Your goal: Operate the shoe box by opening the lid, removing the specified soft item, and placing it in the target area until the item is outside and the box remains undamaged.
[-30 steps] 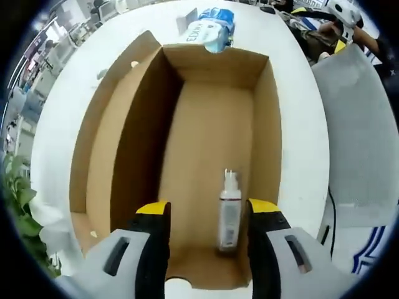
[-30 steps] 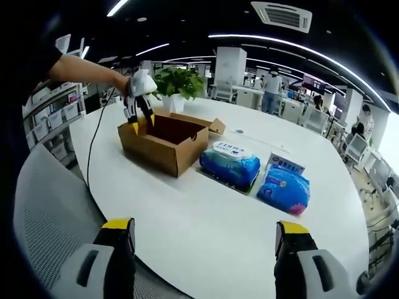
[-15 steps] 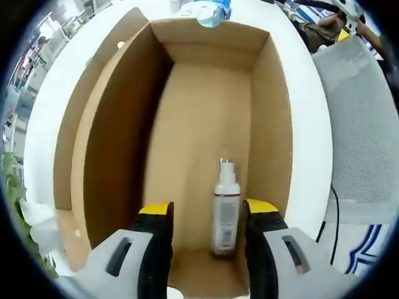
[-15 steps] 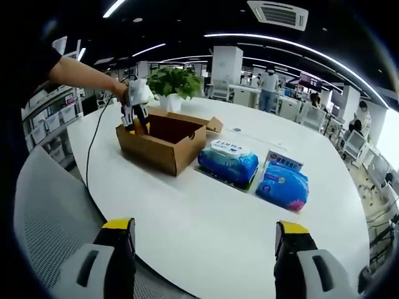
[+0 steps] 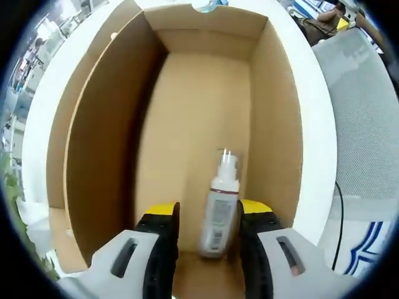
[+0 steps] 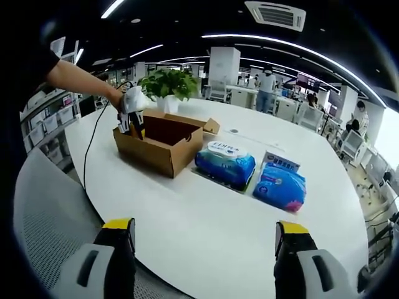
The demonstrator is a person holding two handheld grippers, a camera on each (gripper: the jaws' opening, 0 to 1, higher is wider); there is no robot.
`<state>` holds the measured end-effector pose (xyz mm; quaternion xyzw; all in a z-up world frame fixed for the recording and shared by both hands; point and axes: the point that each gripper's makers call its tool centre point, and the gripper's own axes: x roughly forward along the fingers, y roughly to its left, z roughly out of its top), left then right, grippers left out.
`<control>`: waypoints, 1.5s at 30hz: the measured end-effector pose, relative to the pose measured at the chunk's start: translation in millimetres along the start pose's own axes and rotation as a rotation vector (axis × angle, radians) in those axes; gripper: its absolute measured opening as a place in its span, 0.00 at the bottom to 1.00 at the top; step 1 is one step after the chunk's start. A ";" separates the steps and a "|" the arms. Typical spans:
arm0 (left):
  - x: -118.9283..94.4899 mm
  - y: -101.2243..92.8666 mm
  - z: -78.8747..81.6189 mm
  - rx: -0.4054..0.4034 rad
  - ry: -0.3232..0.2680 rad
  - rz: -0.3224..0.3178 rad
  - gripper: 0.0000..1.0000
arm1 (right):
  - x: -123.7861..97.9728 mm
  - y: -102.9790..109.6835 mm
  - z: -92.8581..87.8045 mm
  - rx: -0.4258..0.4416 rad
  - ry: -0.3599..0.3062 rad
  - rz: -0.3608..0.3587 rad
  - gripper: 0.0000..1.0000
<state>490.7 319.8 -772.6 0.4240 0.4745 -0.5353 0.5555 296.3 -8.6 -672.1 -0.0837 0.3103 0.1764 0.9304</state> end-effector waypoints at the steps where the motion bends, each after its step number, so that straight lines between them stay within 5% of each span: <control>1: -0.1 0.2 0.2 -0.002 -0.003 0.000 0.36 | -0.1 0.1 -0.1 0.000 0.000 0.000 0.93; 28: 13.1 1.5 -2.1 0.007 -0.013 0.036 0.22 | 2.5 4.0 0.4 0.008 -0.006 0.002 0.92; 45: -4.3 6.2 4.5 -0.053 -0.045 0.068 0.18 | 2.5 6.3 6.7 0.006 -0.033 0.010 0.92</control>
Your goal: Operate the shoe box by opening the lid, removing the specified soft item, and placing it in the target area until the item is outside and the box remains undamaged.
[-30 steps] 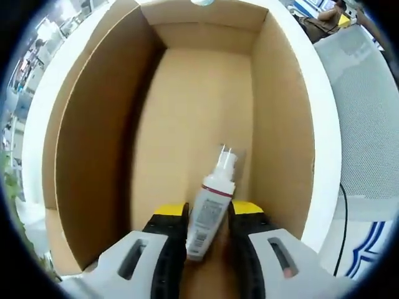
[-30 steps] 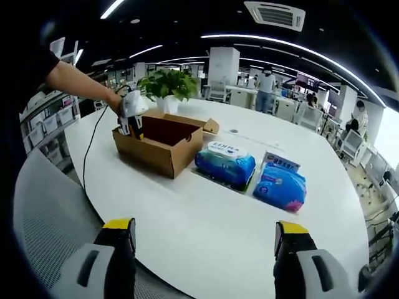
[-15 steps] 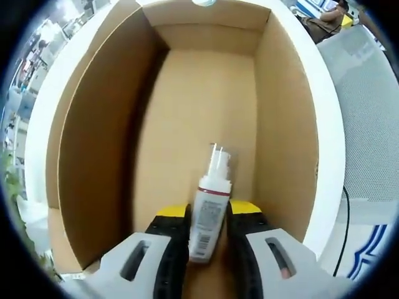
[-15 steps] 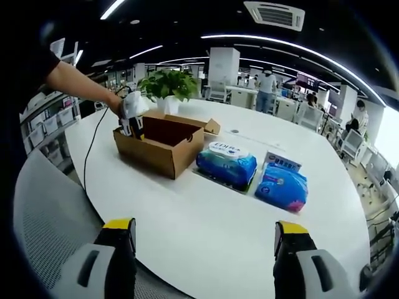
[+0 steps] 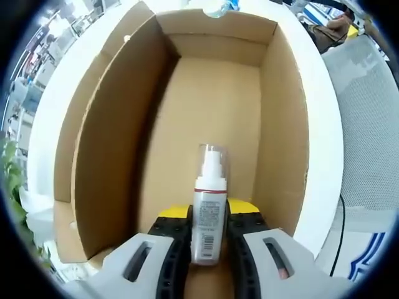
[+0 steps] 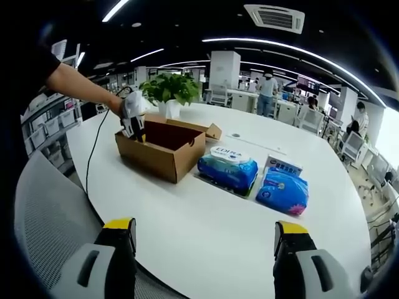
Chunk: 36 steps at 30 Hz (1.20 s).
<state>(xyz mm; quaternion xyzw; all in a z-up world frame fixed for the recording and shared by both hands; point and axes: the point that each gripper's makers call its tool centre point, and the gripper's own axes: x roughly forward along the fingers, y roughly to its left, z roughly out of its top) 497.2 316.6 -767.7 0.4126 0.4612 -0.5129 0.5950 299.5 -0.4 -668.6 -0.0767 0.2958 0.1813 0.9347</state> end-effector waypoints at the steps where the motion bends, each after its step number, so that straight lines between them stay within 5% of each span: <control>1: -1.3 0.3 0.6 -0.002 -0.002 0.002 0.18 | -0.1 0.2 0.8 0.000 -0.003 0.001 0.92; 36: -65.6 -8.6 27.3 -0.043 -0.127 0.050 0.18 | 0.0 20.8 27.6 -0.086 -0.062 0.075 0.88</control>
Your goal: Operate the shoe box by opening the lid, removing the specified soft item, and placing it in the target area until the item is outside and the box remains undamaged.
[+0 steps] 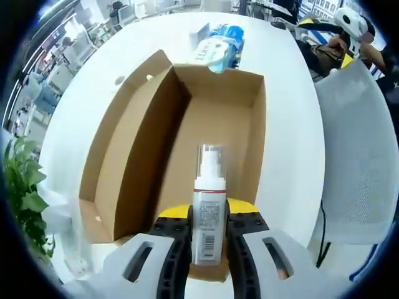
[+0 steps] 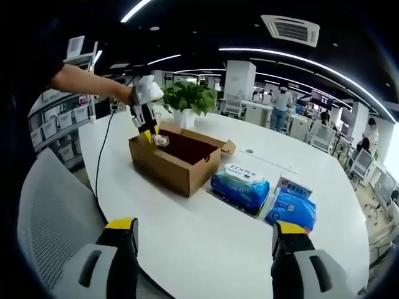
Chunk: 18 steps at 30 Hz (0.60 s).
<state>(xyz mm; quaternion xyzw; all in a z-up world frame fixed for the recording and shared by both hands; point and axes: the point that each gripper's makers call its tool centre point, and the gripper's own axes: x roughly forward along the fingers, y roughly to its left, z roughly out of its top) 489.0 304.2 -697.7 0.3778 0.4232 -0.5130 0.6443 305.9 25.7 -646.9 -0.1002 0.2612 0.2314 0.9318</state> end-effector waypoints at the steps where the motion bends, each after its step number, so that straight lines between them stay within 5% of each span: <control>1: -1.3 -1.2 0.7 -0.001 -0.004 0.000 0.18 | 0.6 1.0 0.7 -0.001 -0.002 0.003 0.88; 18: -18.6 -19.7 13.6 0.042 -0.070 0.004 0.18 | 11.1 19.1 15.5 -0.042 -0.035 0.066 0.78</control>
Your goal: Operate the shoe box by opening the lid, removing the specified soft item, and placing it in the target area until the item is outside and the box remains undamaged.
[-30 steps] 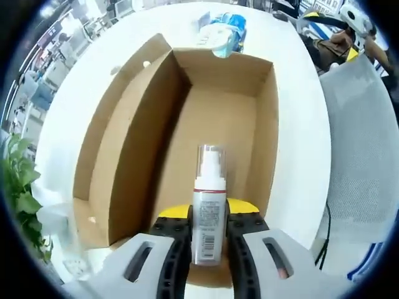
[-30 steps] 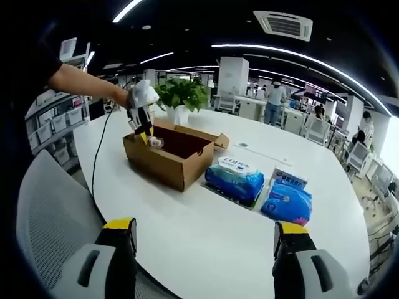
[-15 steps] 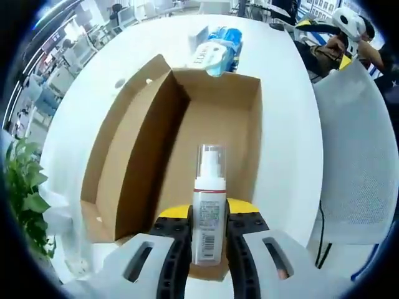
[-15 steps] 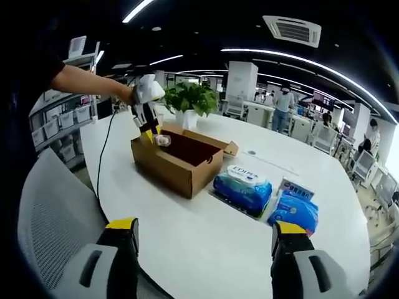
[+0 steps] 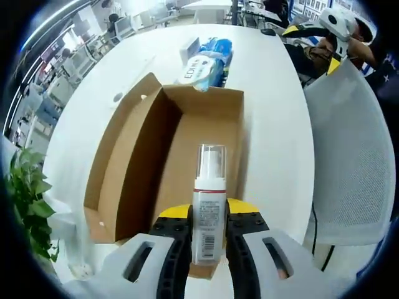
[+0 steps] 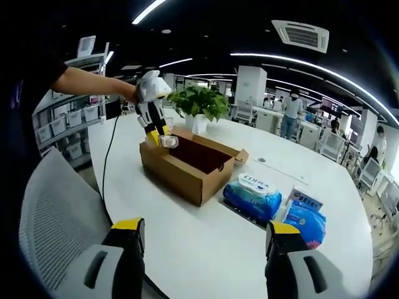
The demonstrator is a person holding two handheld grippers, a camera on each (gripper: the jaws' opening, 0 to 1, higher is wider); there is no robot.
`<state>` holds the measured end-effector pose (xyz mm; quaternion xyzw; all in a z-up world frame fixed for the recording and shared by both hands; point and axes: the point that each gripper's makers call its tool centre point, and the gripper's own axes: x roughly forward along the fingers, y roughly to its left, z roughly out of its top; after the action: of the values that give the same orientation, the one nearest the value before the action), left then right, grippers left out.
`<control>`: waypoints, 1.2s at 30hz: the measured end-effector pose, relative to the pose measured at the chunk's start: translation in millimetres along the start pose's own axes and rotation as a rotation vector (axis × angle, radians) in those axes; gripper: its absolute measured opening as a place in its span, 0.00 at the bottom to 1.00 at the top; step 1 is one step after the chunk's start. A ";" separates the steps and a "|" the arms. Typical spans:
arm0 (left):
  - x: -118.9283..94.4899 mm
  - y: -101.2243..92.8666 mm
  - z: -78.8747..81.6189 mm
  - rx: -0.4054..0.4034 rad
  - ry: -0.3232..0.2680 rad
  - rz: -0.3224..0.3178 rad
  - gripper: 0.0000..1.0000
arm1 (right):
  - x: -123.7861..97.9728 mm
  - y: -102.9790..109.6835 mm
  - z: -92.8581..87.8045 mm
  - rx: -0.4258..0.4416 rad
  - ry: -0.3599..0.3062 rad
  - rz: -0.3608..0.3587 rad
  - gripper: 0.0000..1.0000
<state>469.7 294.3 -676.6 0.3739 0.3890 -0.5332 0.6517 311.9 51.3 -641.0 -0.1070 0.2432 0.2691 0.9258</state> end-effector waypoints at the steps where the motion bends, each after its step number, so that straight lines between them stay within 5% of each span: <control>1: -0.7 -1.4 0.4 0.003 -0.002 0.000 0.18 | 0.6 0.8 0.9 -0.002 -0.003 0.003 0.77; 36: -14.4 -43.5 39.4 0.123 -0.116 -0.034 0.18 | 25.0 30.6 35.6 -0.025 -0.087 0.103 0.53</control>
<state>429.2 258.0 -650.2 0.3749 0.3234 -0.5878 0.6398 327.4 99.7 -625.2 -0.0939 0.2048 0.3238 0.9189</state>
